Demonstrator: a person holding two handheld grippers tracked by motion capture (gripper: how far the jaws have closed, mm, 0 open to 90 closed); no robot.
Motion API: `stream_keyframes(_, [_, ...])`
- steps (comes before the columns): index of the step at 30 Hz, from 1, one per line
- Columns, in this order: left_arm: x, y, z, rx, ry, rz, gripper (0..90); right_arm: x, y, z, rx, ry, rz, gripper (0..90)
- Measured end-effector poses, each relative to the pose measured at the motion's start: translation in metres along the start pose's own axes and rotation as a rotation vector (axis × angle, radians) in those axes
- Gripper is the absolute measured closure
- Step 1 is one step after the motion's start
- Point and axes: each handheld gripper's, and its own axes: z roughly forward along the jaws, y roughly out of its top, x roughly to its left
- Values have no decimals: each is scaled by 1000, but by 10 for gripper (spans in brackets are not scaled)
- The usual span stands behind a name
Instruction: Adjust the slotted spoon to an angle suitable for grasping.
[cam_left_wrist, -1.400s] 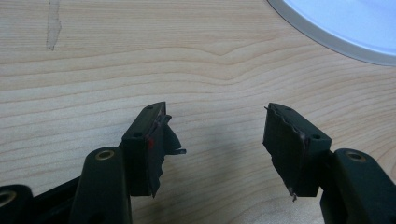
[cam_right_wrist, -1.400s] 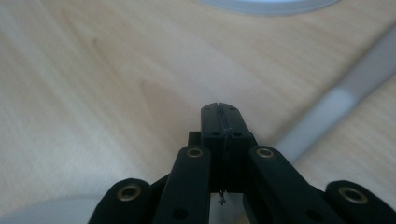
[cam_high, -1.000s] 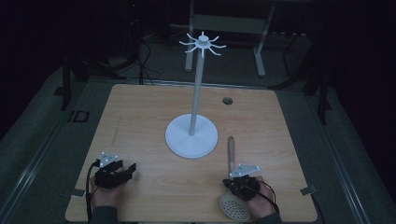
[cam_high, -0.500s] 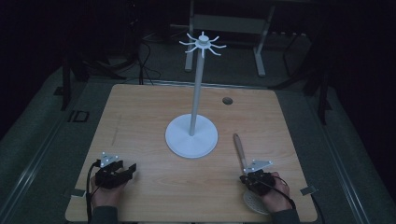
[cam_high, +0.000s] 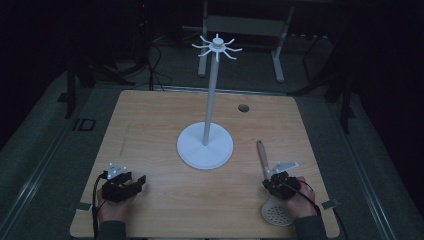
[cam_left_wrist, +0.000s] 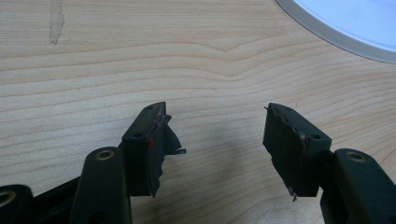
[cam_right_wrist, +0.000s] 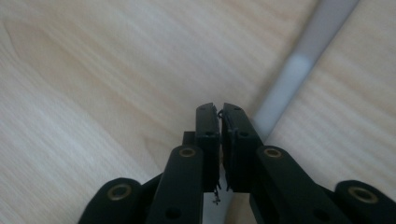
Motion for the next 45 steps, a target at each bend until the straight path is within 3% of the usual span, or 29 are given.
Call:
stream_keyframes(6, [0, 0, -1, -2, 1, -1, 405, -7, 17, -7, -12, -16, 36, 798])
stream_keyframes(16, [0, 0, -1, -3, -2, -1, 405, -30, 45, -4, -1, -60, 197, 708])
stream_keyframes(22, [0, 0, -1, -3, -2, 0, 405, -37, 55, 6, 59, -84, 261, 695])
stream_keyframes(29, [1, 0, -1, -4, -1, -3, 405, -47, 62, 21, 133, -69, 360, 679])
stream_keyframes(45, [1, 0, -1, -5, -1, -1, 405, -55, 67, 44, 249, -75, 424, 688])
